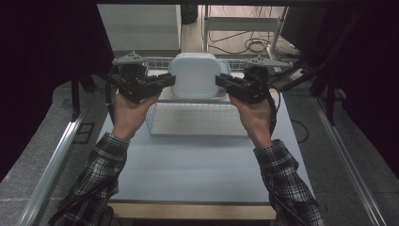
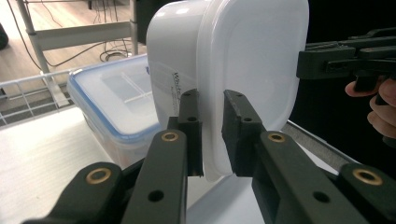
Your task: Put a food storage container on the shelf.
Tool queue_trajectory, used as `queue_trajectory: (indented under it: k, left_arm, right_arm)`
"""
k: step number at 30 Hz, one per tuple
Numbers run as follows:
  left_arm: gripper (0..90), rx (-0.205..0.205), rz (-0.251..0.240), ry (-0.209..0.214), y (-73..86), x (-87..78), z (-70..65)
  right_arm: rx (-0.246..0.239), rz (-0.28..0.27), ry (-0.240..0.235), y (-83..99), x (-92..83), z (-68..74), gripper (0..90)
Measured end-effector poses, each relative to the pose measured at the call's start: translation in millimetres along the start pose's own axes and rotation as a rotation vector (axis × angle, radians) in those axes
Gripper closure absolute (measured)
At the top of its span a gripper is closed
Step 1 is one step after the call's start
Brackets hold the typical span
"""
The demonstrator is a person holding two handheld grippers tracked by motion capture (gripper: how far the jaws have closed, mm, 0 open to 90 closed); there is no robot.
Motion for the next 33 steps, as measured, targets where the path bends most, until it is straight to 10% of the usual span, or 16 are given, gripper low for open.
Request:
queue_trajectory:
  k: [33]
  left_arm:
    - [68.5,0.001,0.032,-0.017,-32.2,21.3,13.2]
  right_arm:
    - [0.042,0.026,0.066,-31.8,16.5,-25.4,67.6]
Point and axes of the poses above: each handheld gripper's, and its own axes: x roughly forward along the jaws, y roughly out of its underside, z roughly to its left, the point moved 9 cm from there along x, roughly forward along the jaws, and after that the axes turned 14 degrees about z, right-handed, at the moved point
